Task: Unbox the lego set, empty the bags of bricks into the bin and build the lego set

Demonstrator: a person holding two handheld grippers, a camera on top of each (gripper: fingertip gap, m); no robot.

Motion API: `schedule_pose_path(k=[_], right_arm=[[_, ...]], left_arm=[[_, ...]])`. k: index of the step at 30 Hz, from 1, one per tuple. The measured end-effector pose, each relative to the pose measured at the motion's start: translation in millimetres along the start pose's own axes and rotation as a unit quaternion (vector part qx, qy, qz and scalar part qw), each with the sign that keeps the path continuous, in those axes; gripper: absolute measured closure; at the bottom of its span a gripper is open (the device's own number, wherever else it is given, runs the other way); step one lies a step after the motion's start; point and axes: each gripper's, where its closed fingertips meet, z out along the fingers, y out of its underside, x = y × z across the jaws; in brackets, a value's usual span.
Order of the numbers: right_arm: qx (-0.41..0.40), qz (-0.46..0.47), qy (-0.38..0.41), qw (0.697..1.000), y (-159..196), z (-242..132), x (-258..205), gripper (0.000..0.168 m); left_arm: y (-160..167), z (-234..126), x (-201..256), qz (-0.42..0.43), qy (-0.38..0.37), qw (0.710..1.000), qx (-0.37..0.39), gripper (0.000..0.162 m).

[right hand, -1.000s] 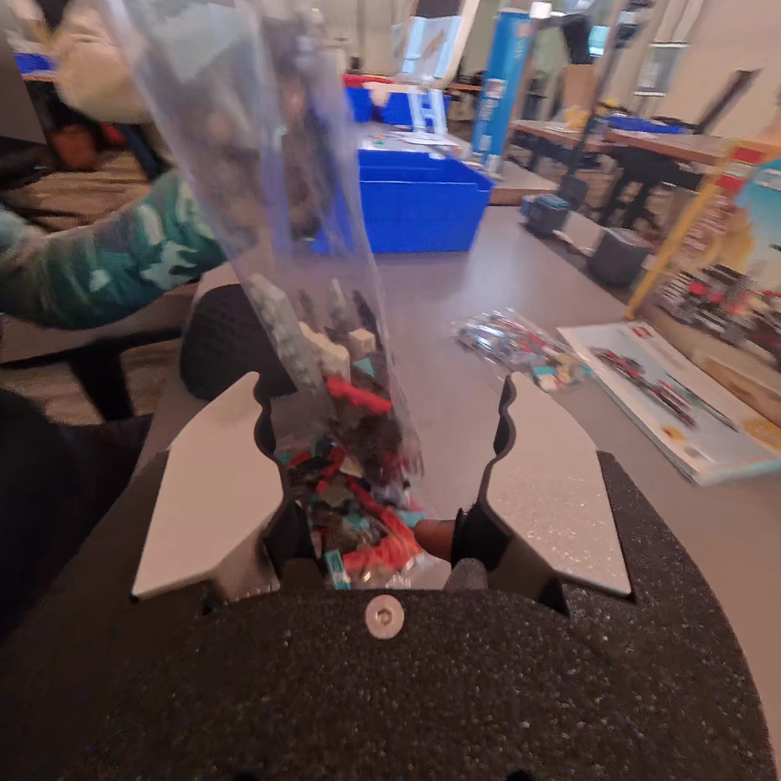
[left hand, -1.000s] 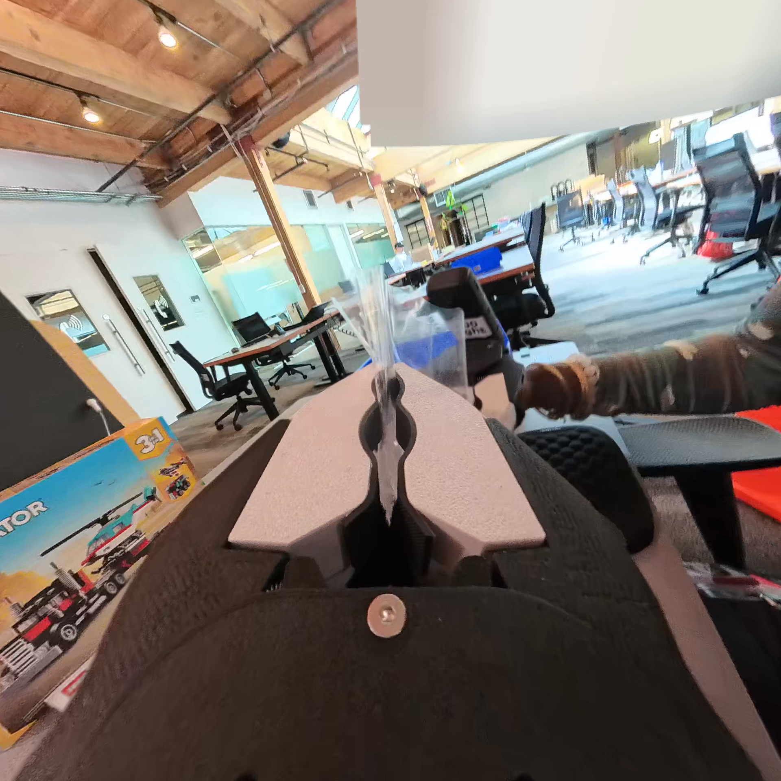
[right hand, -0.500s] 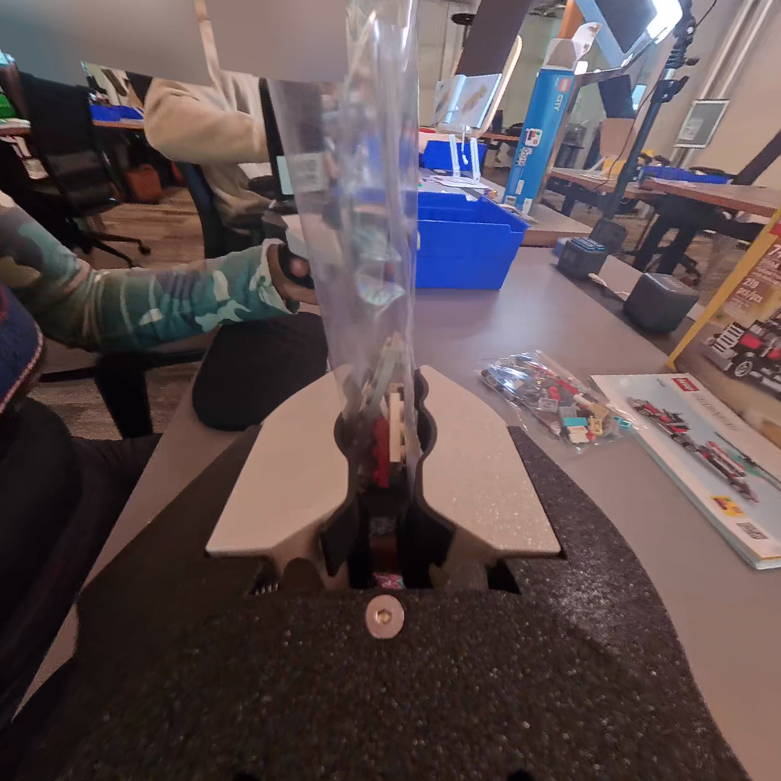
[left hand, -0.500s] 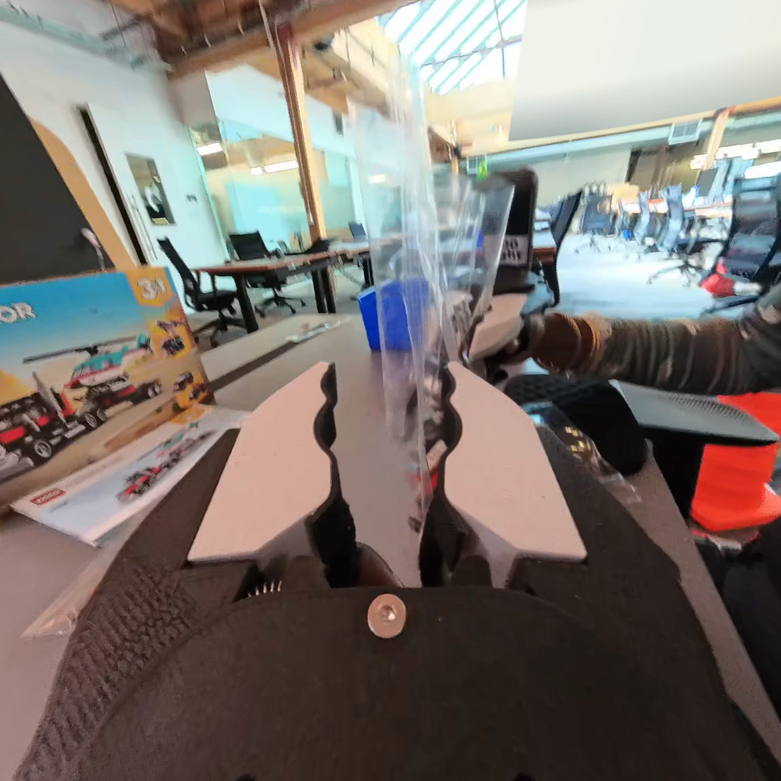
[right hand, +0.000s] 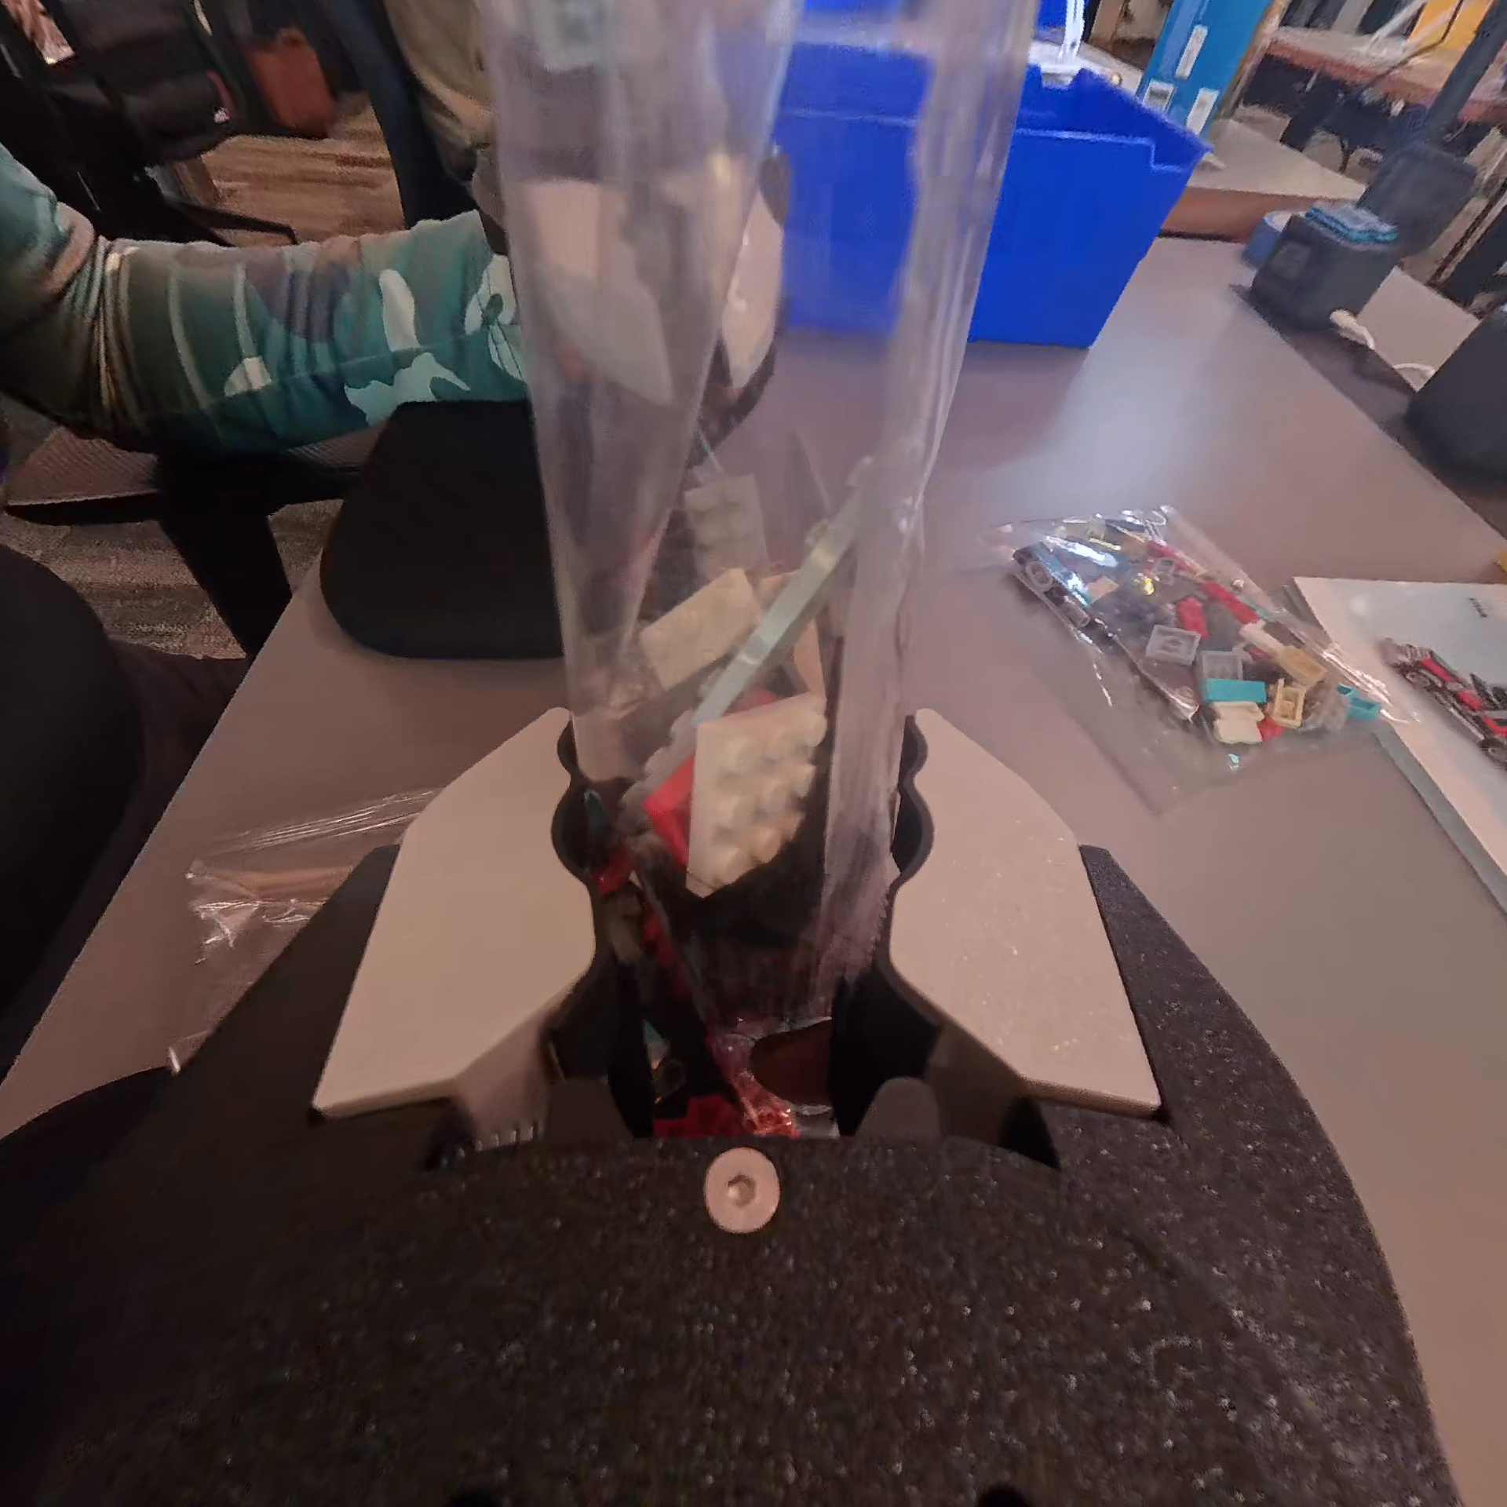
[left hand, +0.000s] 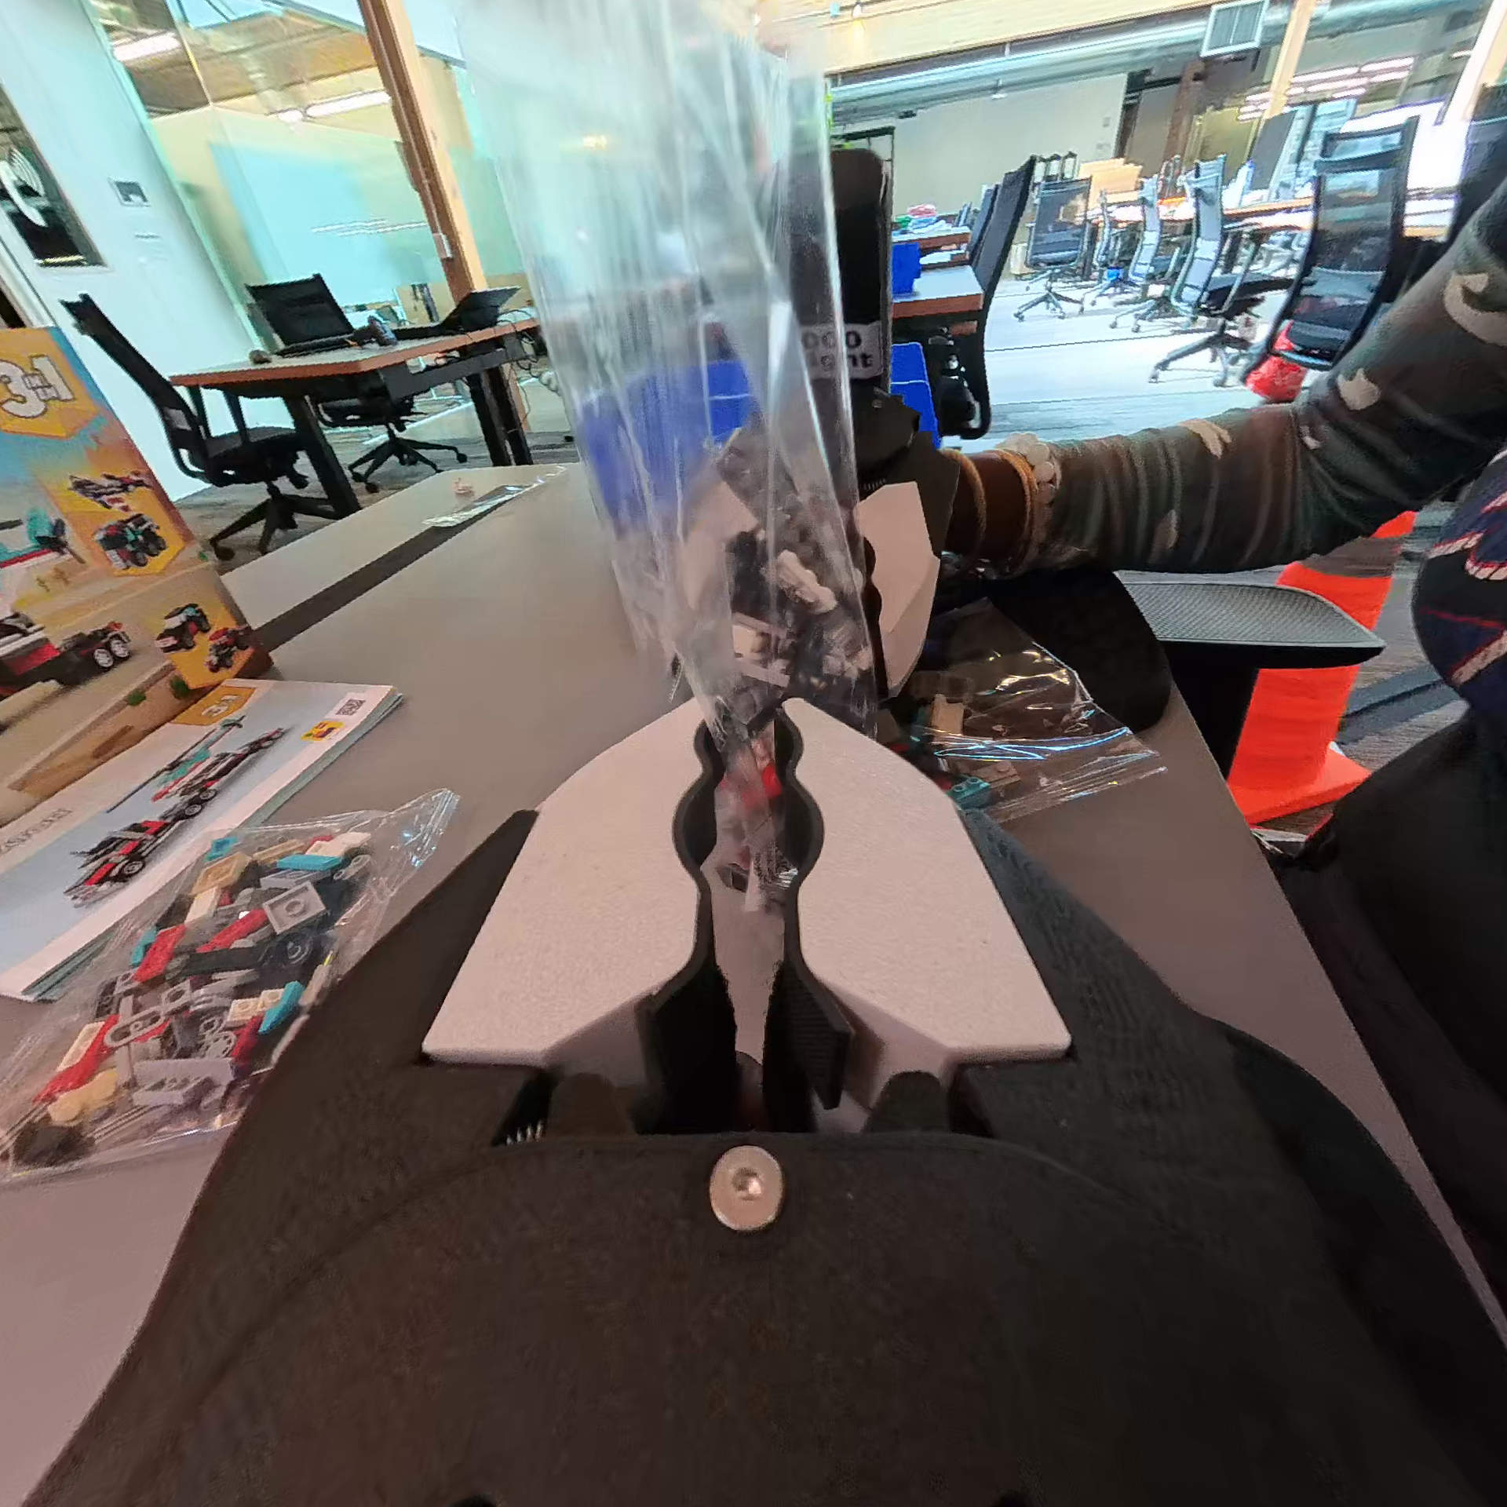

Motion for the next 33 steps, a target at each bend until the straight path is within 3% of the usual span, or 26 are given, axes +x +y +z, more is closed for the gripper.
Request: schedule_pose_path(k=[15, 19, 25, 29, 33], right_arm=[[-0.025, -0.051, 0.006, 0.998, 6.2, -4.8, 12.2, 0.095], [0.009, -0.033, -0.031, 0.999, -1.0, 5.9, 9.6, 0.079], [0.022, -0.090, -0.054, 0.994, -7.0, 26.4, 1.5, 0.112], [0.045, -0.087, -0.038, 0.995, -14.6, 26.9, 7.1, 0.124], [0.052, -0.084, -0.010, 0.995, -27.5, 30.3, 18.0, 0.127]], left_arm=[[2.7, 2.3, -0.1, 0.002, -0.001, 1.000, -0.005, 0.152], [3.6, 3.5, -2.1, -0.004, -0.003, 1.000, -0.006, 0.152], [8.1, 2.5, -11.7, 0.002, -0.037, 0.999, -0.022, 0.148], [3.0, -10.4, -16.2, 0.002, -0.051, 0.999, -0.018, 0.142], [-22.2, -41.7, -34.7, 0.034, -0.114, 0.993, -0.024, 0.136]])
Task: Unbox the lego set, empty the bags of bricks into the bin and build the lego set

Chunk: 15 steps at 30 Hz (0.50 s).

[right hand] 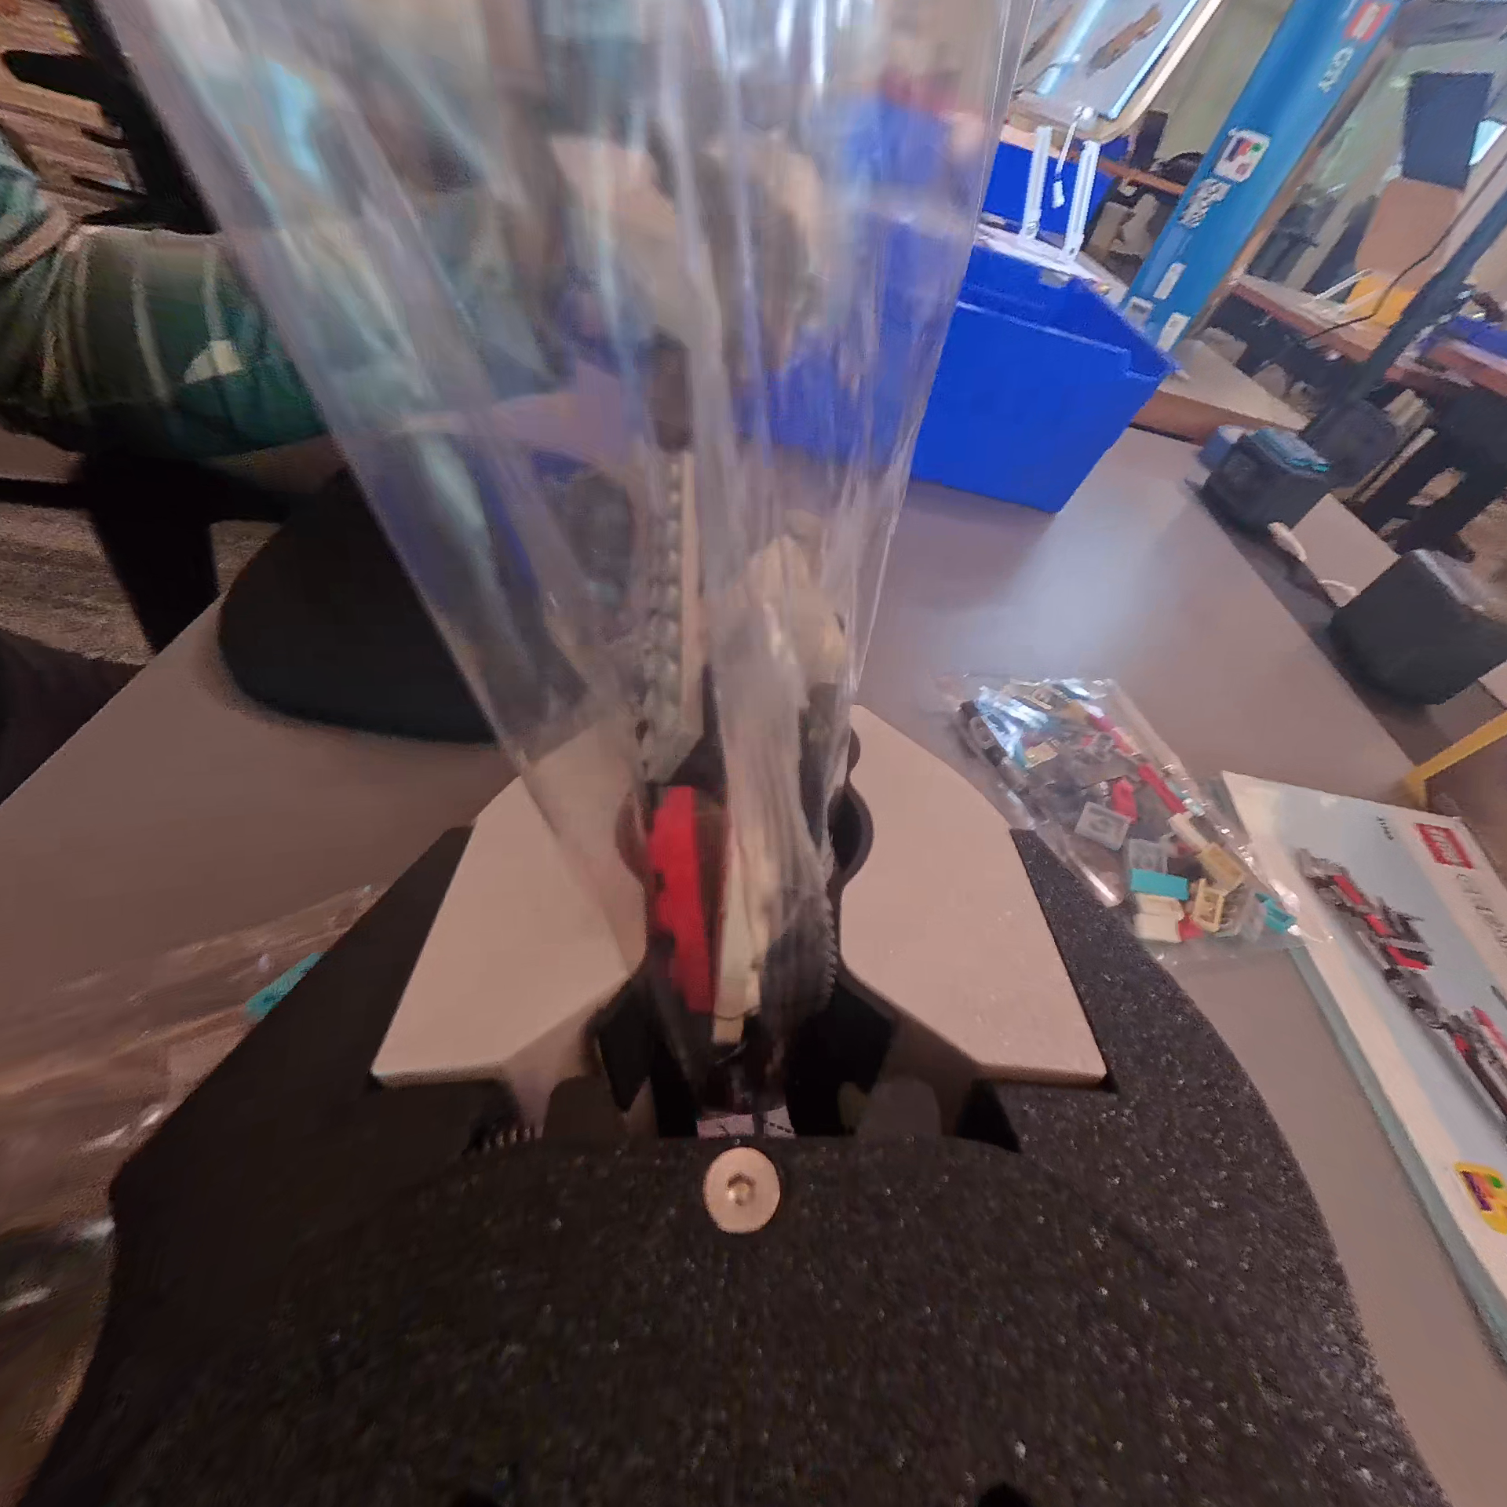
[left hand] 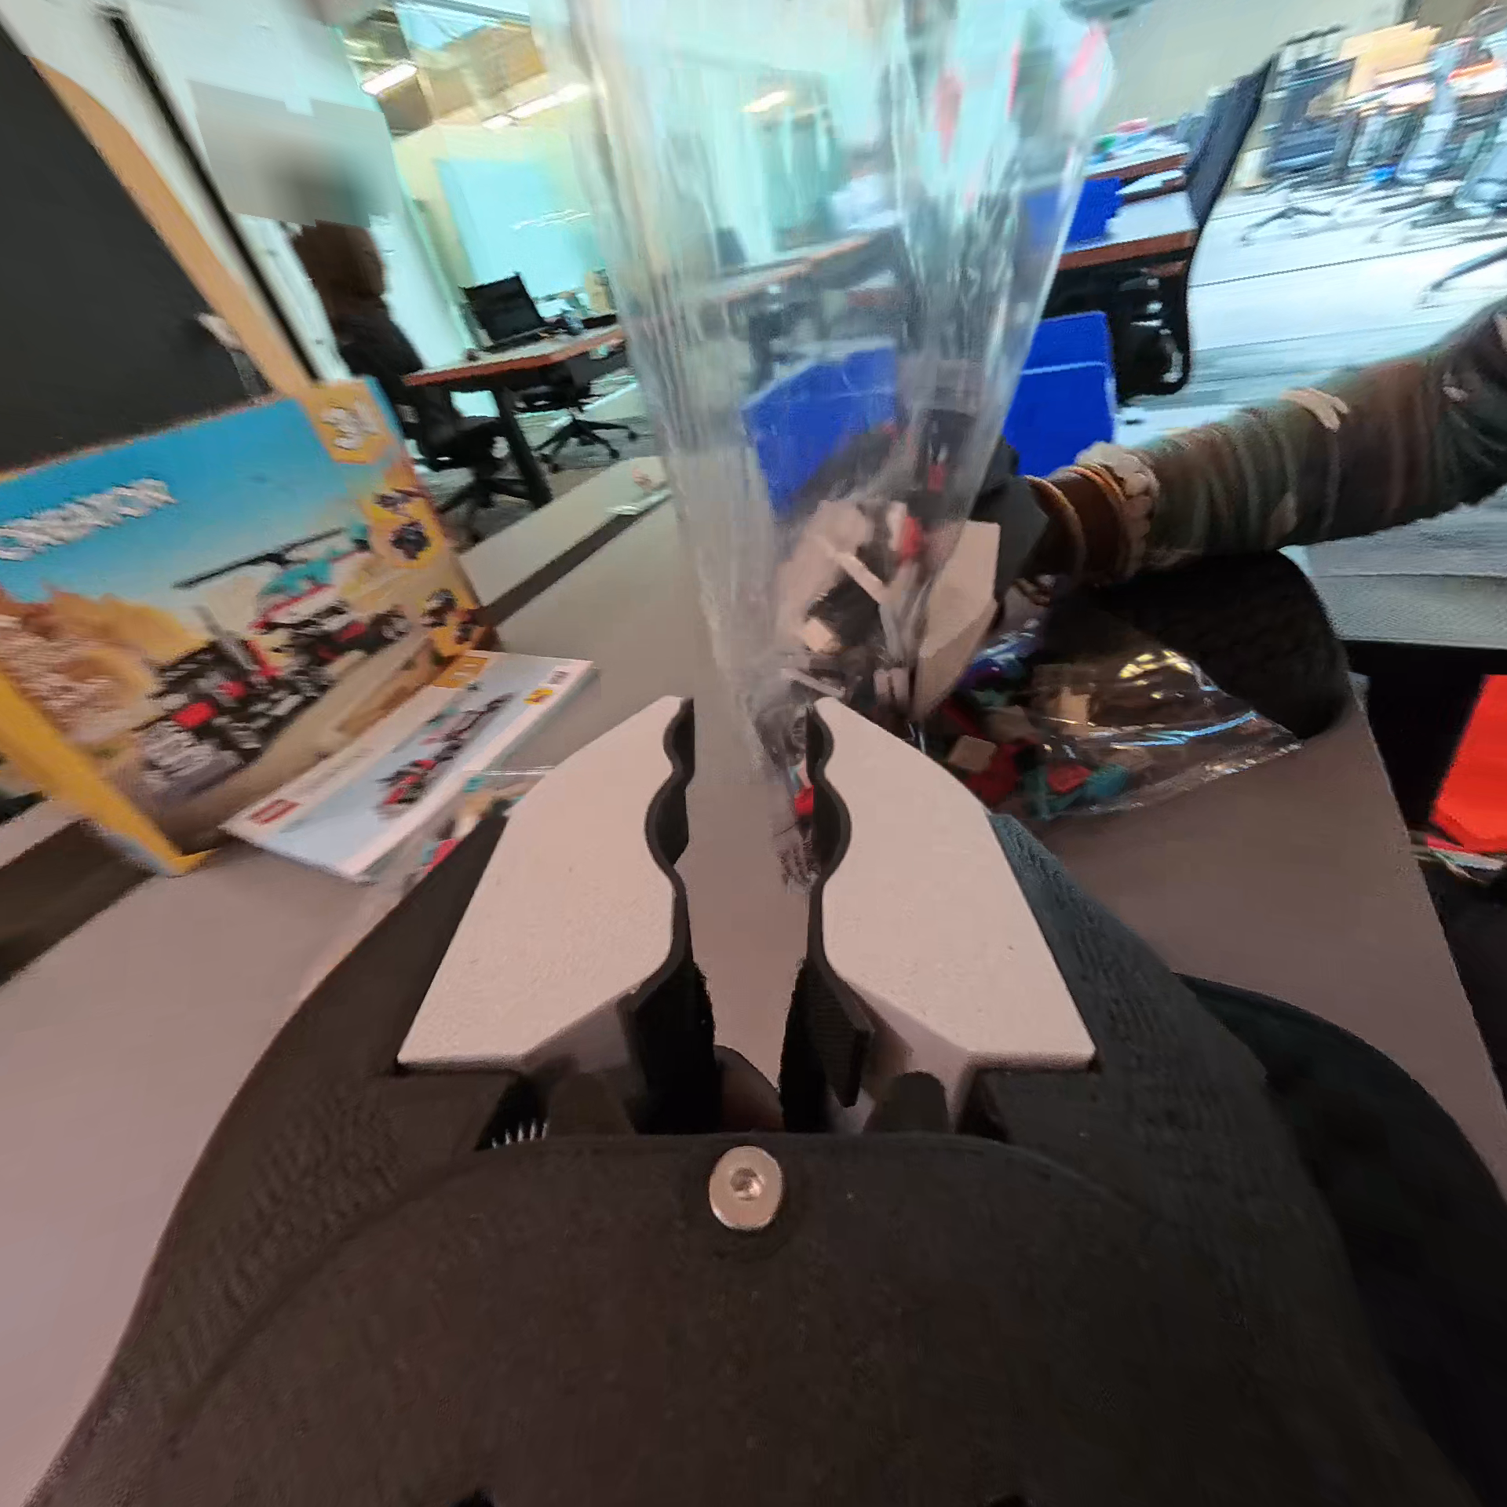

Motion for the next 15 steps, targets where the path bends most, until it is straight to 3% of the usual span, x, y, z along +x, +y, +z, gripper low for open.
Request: schedule_pose_path(k=[6, 10, 15], right_arm=[[0.012, 0.005, 0.047, 0.999, -30.2, 27.4, 33.2, 0.127], [-0.002, -0.029, 0.095, 0.995, -59.8, 55.1, 67.2, 0.127], [-0.030, -0.056, 0.142, 0.988, -92.2, 96.0, 106.8, 0.127]], left_arm=[[-54.0, -83.5, -63.2, -0.013, -0.167, 0.986, -0.024, 0.133], [-86.8, -151.4, -86.8, -0.032, -0.287, 0.957, 0.018, 0.131], [-55.4, -233.4, -102.5, -0.063, -0.415, 0.906, -0.054, 0.129]])
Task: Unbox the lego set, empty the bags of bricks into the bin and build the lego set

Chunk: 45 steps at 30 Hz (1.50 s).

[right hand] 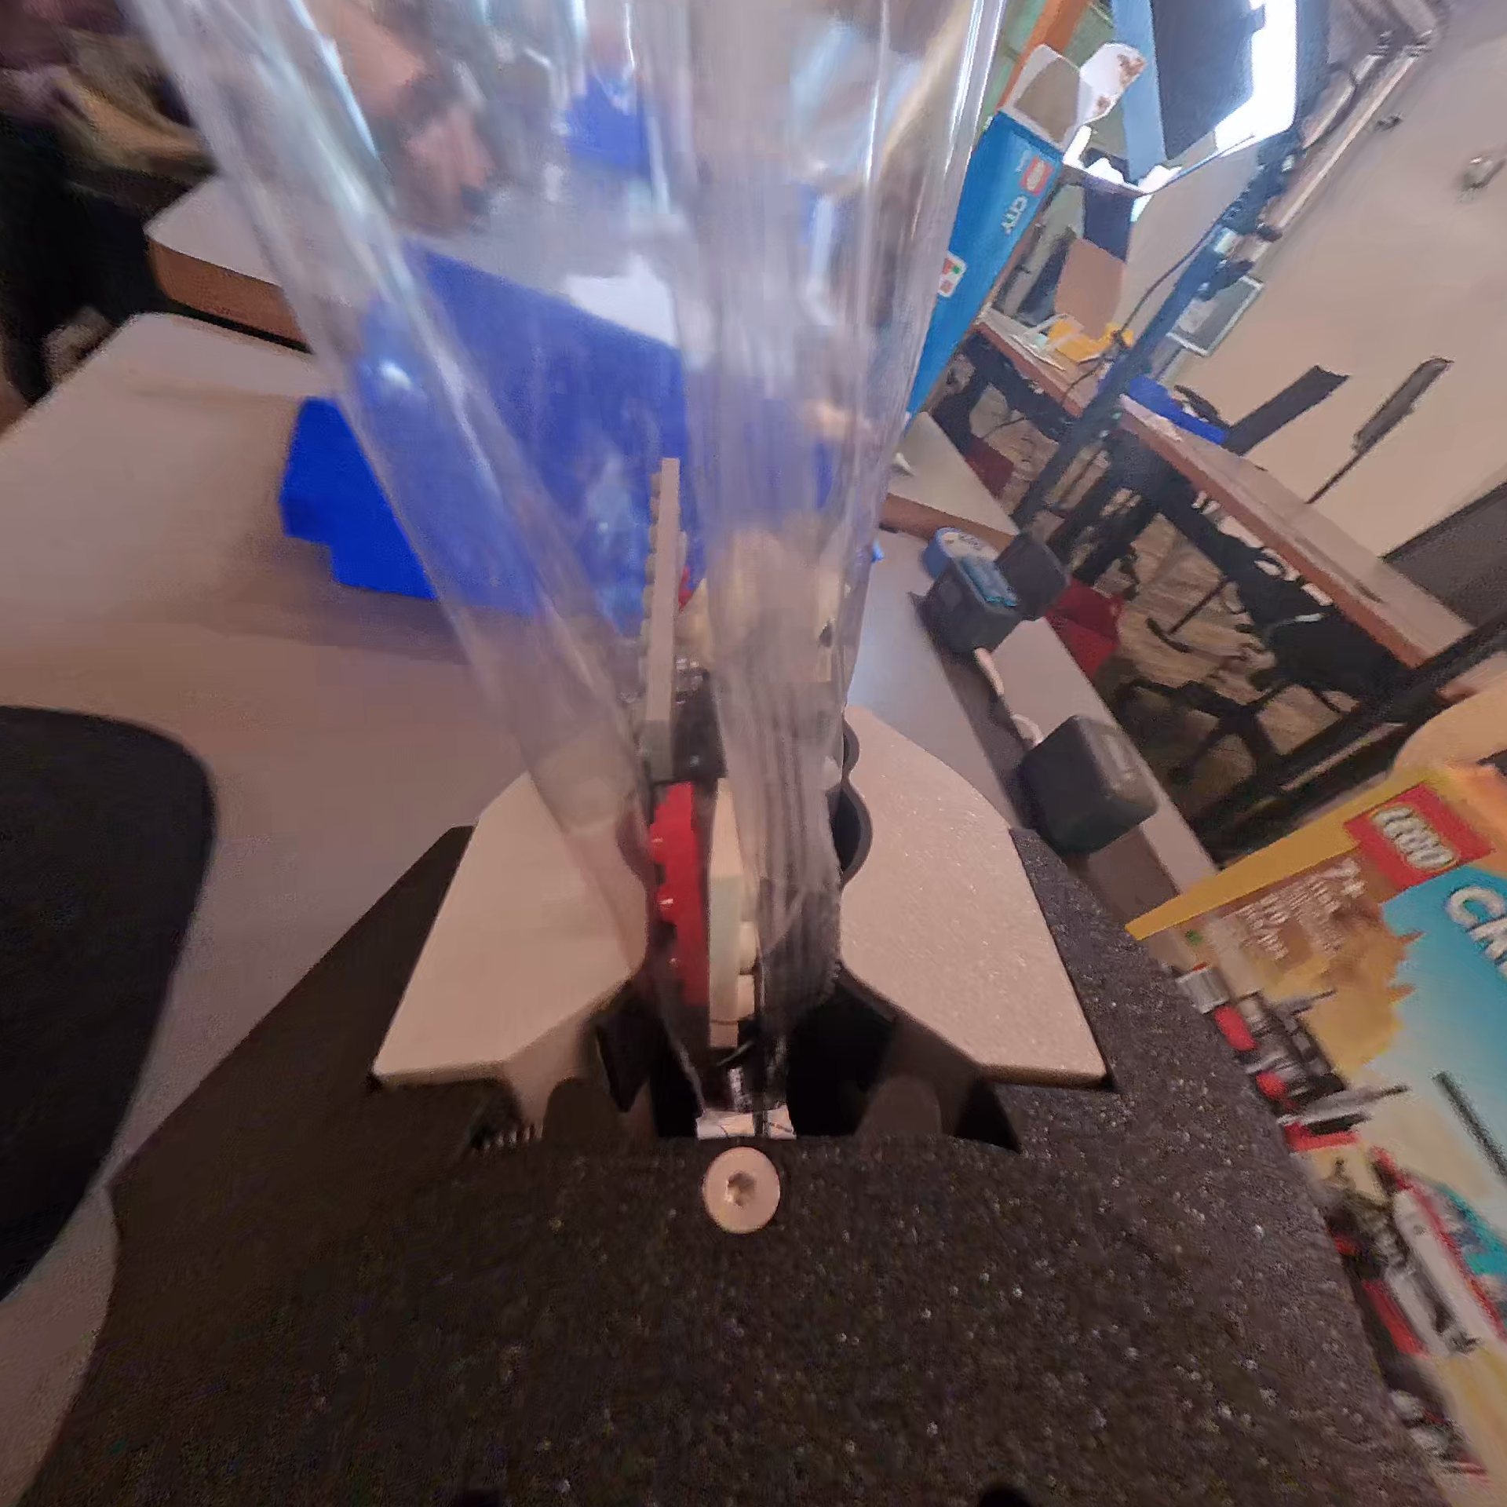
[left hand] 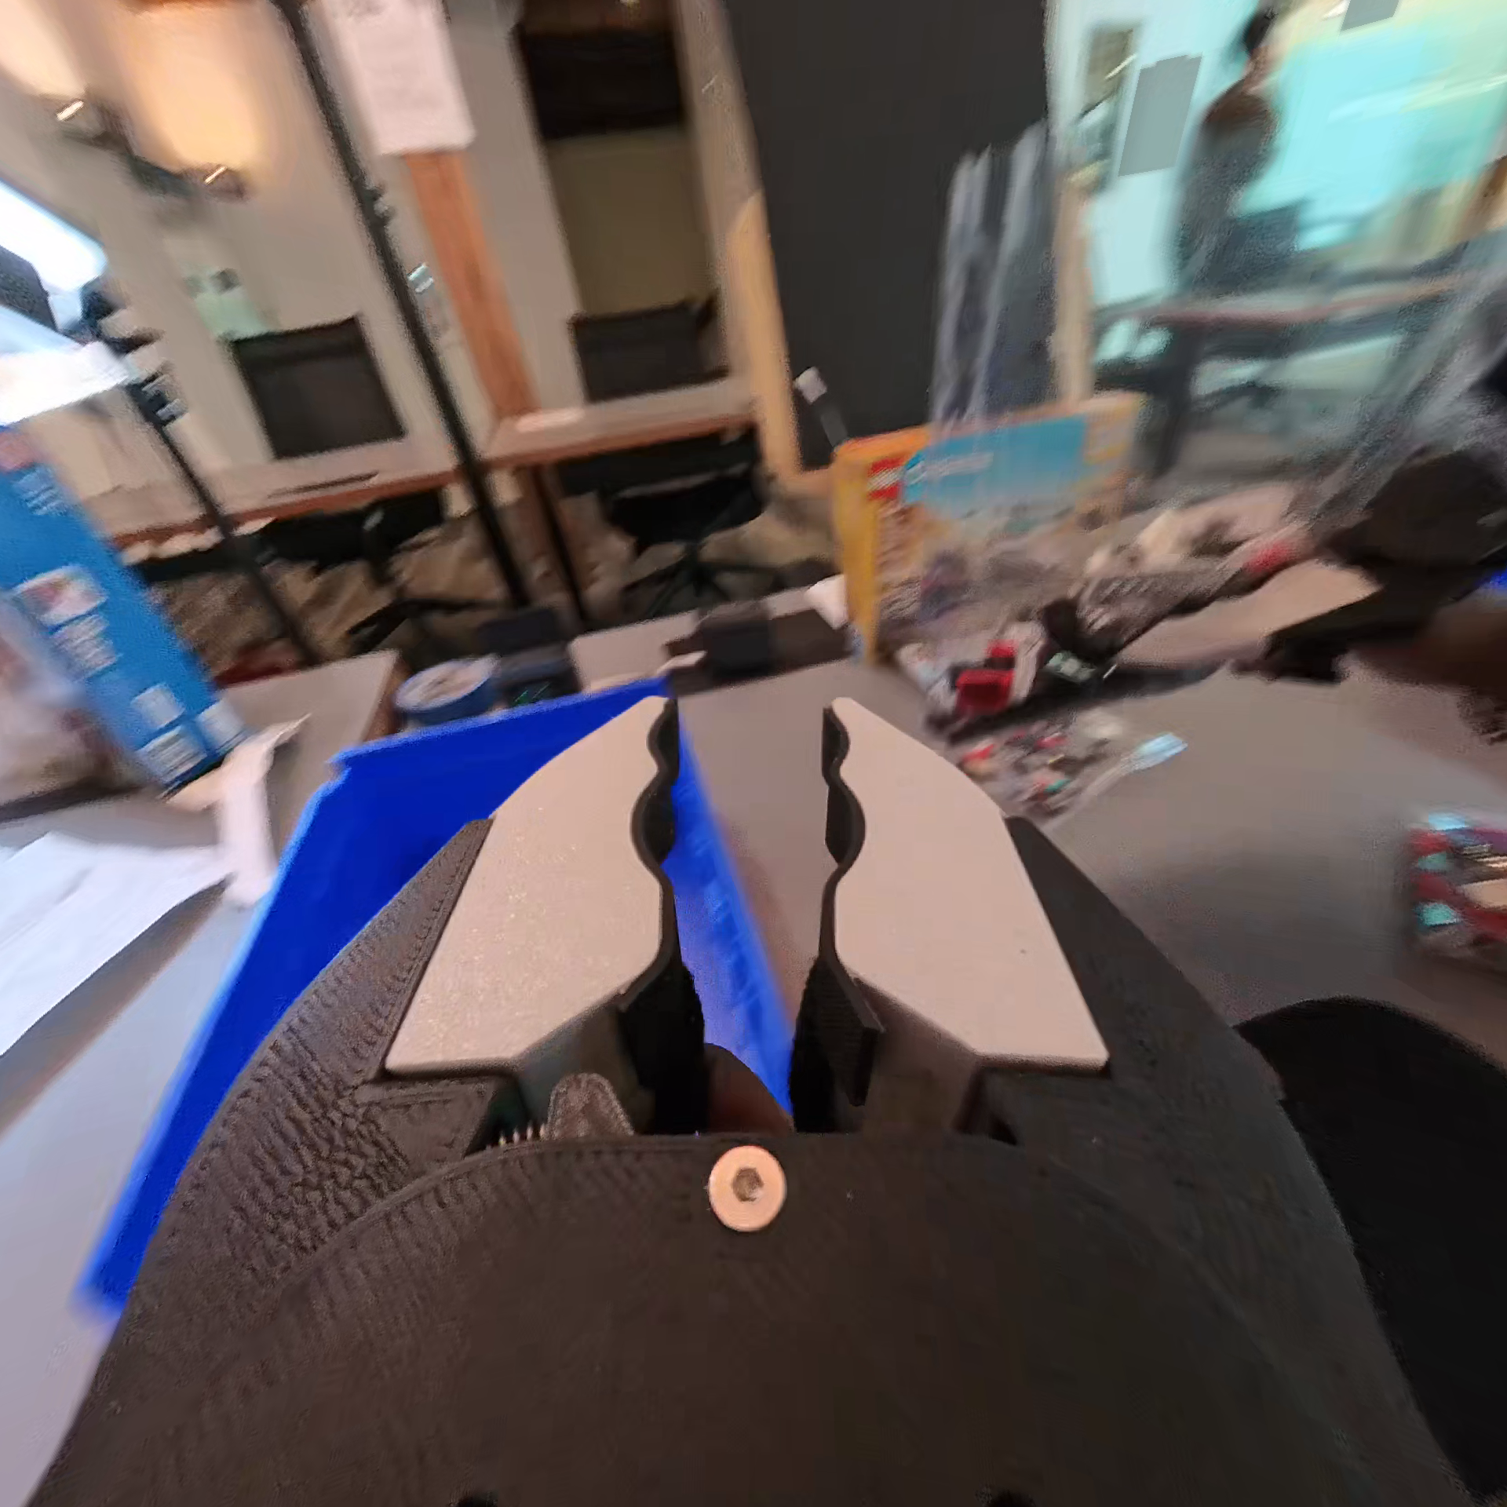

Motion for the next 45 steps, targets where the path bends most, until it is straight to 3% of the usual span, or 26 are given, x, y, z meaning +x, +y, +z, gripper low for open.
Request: schedule_pose_path(k=[3, 8, 14, 23, 45], right_arm=[[-0.029, -0.040, 0.025, 0.998, -10.1, 26.7, 13.5, 0.127], [-0.093, -0.102, 0.054, 0.989, -11.4, 67.5, 32.1, 0.128], [-0.194, -0.209, 0.078, 0.955, 1.2, 103.1, 42.2, 0.128], [-0.312, -0.382, 0.110, 0.863, 3.1, 131.1, 58.4, 0.128], [-0.401, -0.587, 0.114, 0.694, -29.5, 175.9, 80.5, 0.129]], left_arm=[[36.2, -13.4, -41.1, -0.010, -0.062, 0.996, -0.058, 0.125], [80.0, -22.6, -60.9, 0.004, -0.068, 0.988, -0.141, 0.118], [78.0, -19.9, -58.1, 0.010, -0.045, 0.992, -0.119, 0.117], [90.3, -30.1, -76.0, -0.006, -0.069, 0.990, -0.125, 0.117], [110.4, -17.9, -75.2, 0.000, -0.056, 0.985, -0.164, 0.117]])
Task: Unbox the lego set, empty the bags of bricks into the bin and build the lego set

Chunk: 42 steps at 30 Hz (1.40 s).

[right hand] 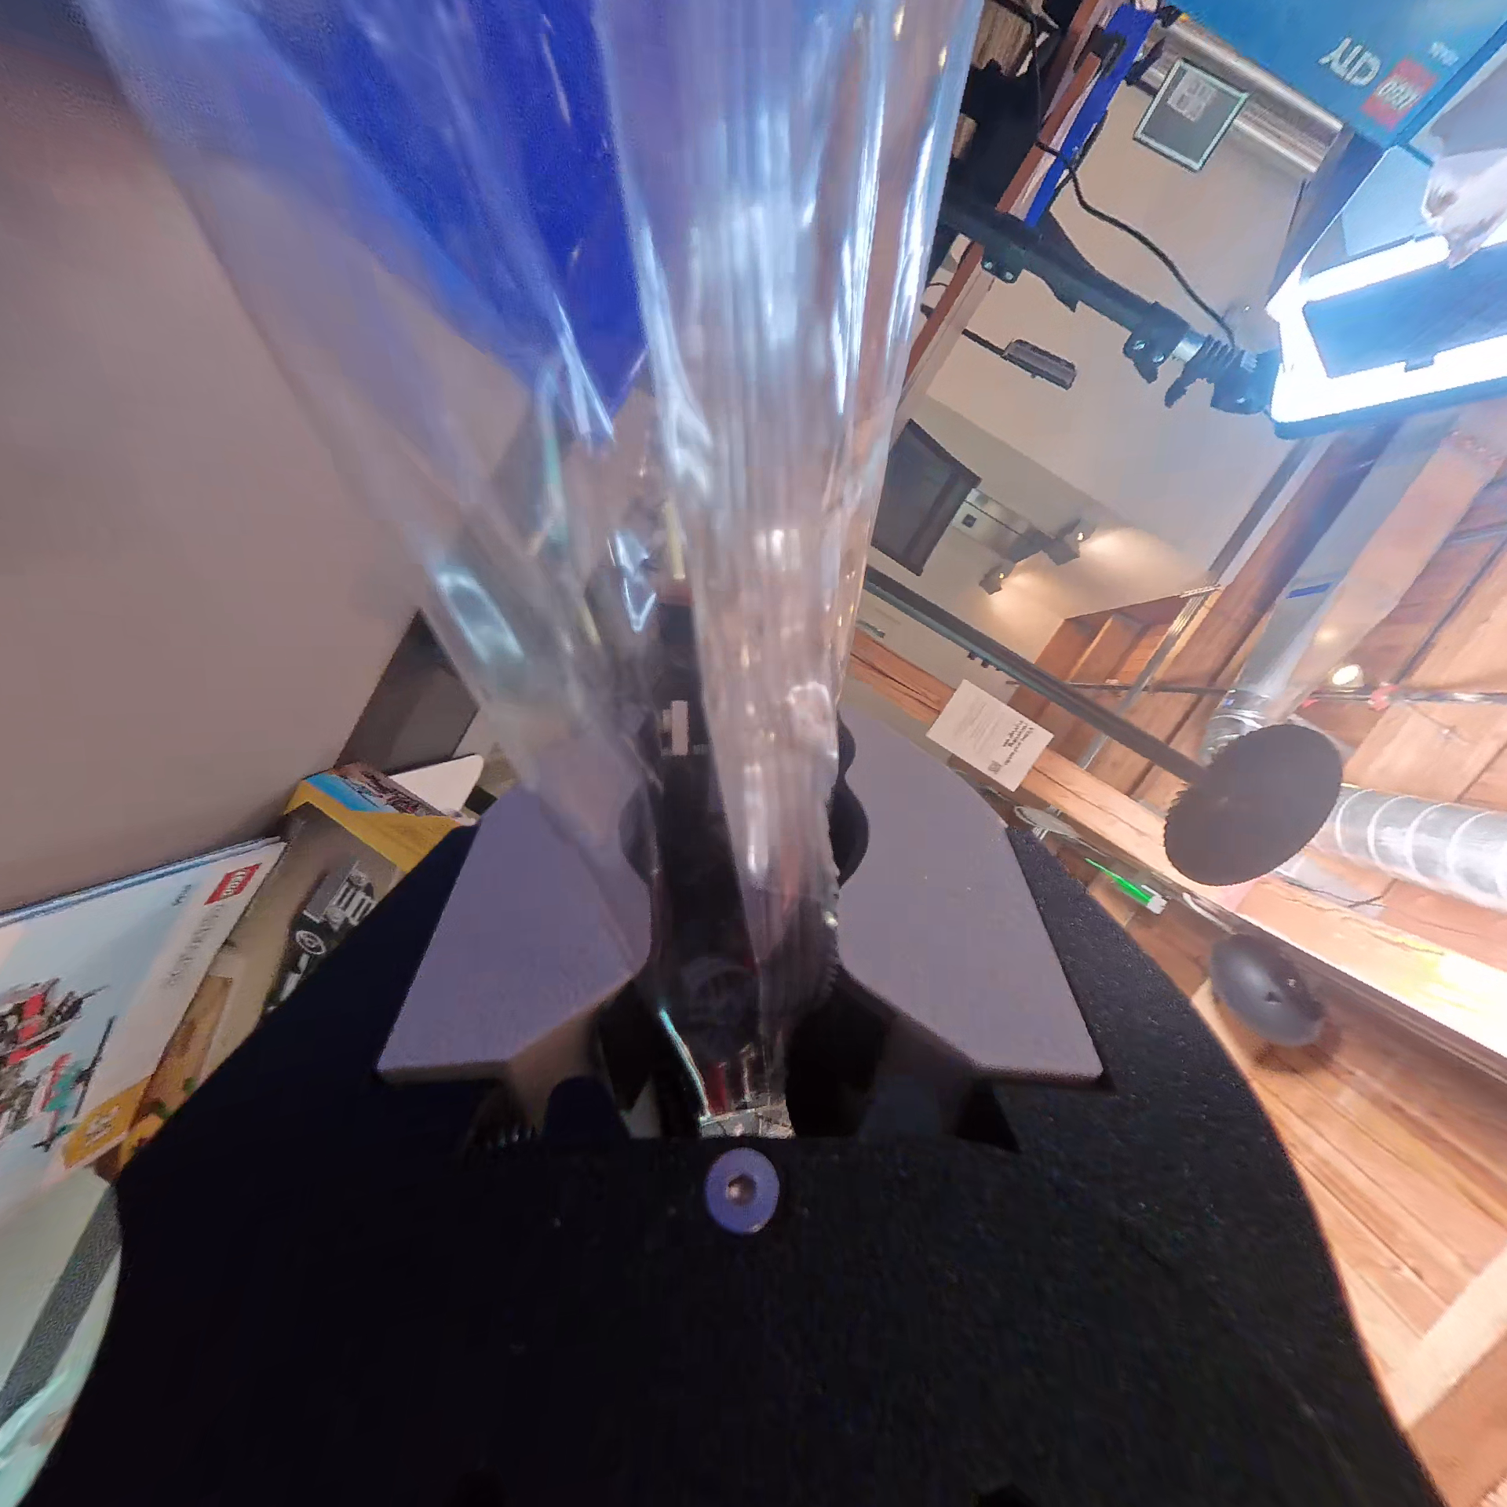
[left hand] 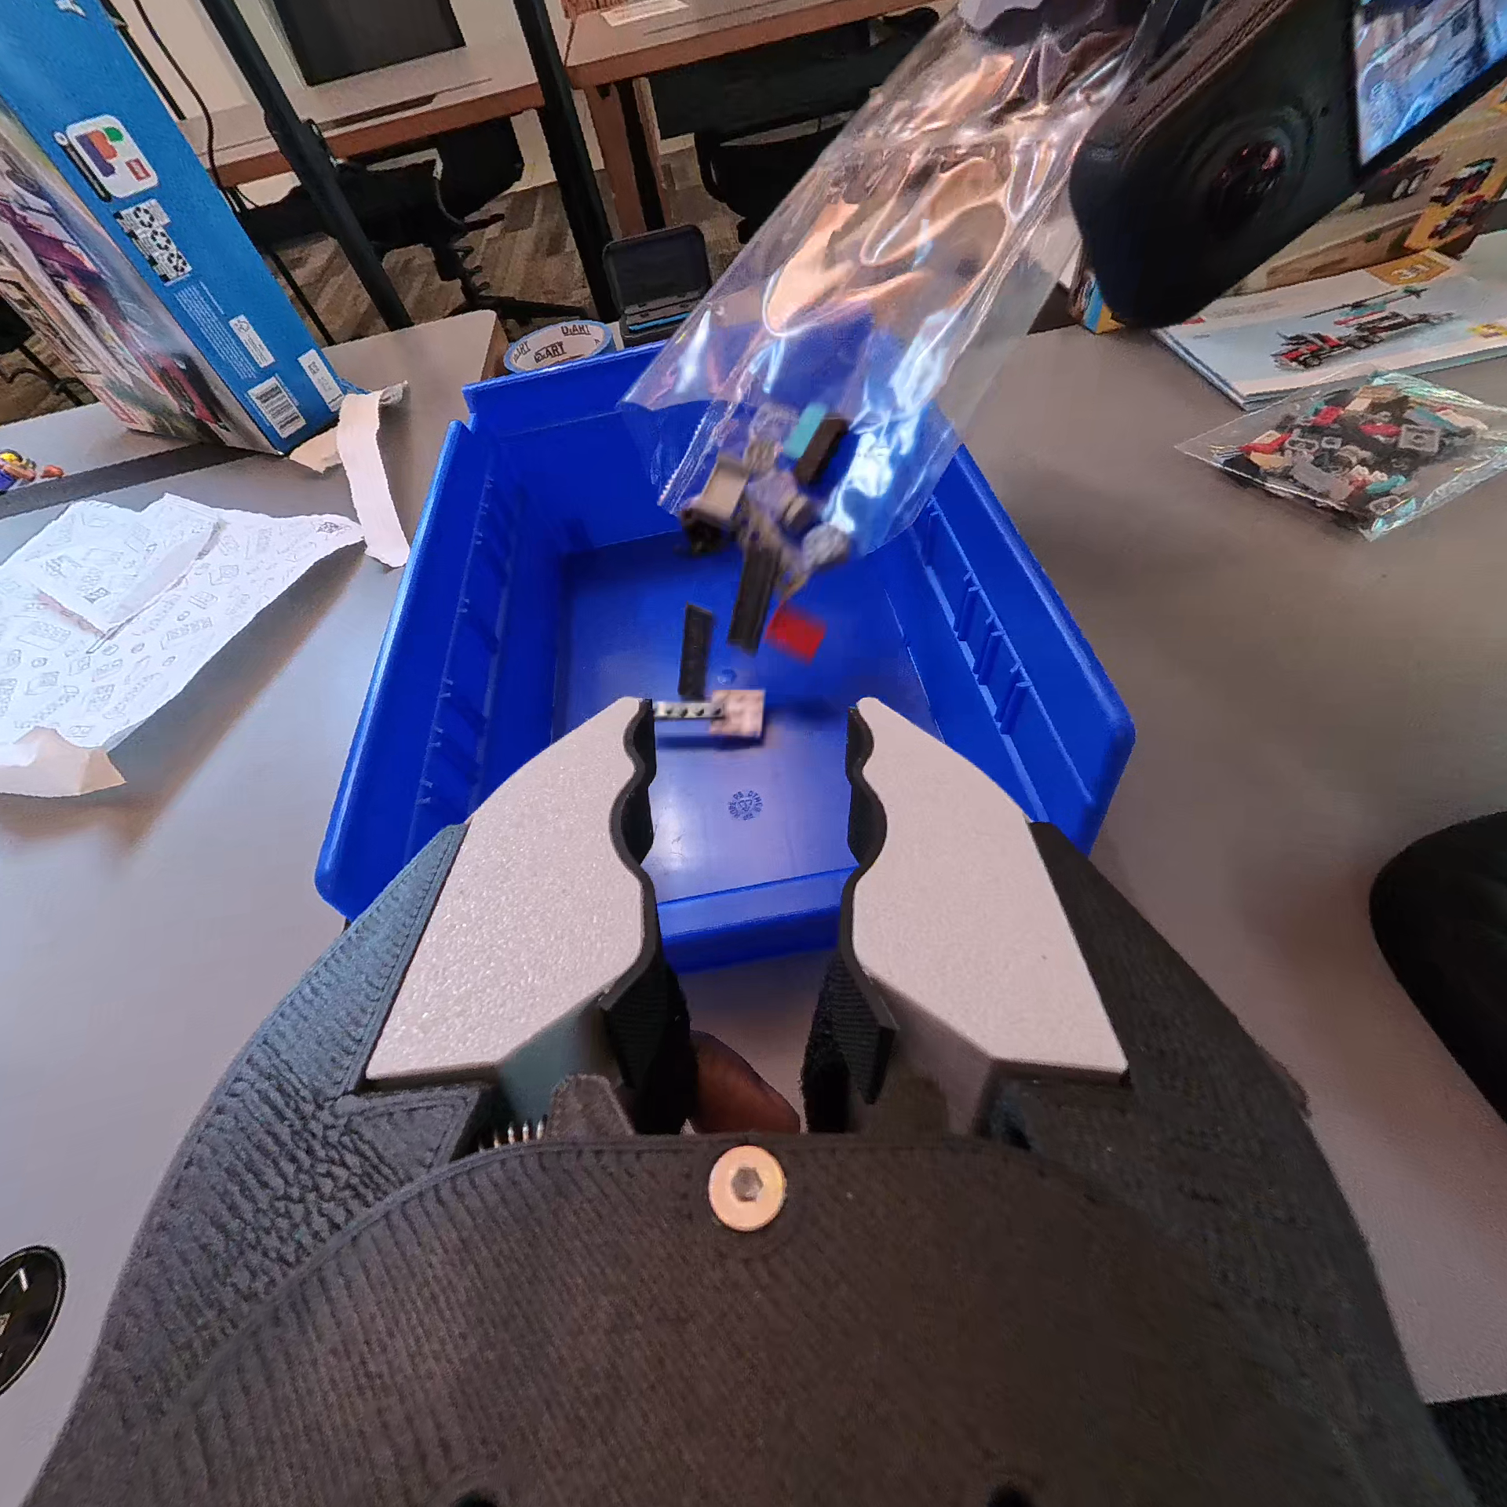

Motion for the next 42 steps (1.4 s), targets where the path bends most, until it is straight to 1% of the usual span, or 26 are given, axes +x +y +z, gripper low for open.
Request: schedule_pose_path(k=[5, 16, 22, 34, 37, 42], right_arm=[[-0.003, -0.023, 0.022, 0.999, -6.6, 1.8, 9.8, 0.129], [-0.032, -0.140, 0.102, 0.984, -22.7, 7.0, 36.3, 0.128], [-0.040, -0.176, 0.119, 0.976, -30.5, 11.0, 40.2, 0.127], [-0.039, -0.282, 0.195, 0.938, -50.1, 8.4, 58.0, 0.124], [-0.040, -0.291, 0.201, 0.934, -53.6, 8.7, 60.7, 0.122], [-0.048, -0.292, 0.207, 0.933, -54.3, 8.9, 66.9, 0.126]], left_arm=[[5.0, 0.6, -2.4, -0.001, -0.004, 1.000, -0.011, 0.117], [6.9, 0.6, -3.9, -0.001, -0.005, 1.000, -0.014, 0.117], [6.0, 0.2, -4.8, -0.005, -0.003, 1.000, -0.008, 0.117], [6.6, 1.9, -3.4, -0.002, -0.001, 1.000, -0.011, 0.117], [6.5, 1.2, -4.2, -0.003, -0.002, 1.000, -0.009, 0.117], [6.1, 0.7, -5.3, -0.007, -0.001, 1.000, -0.005, 0.117]])
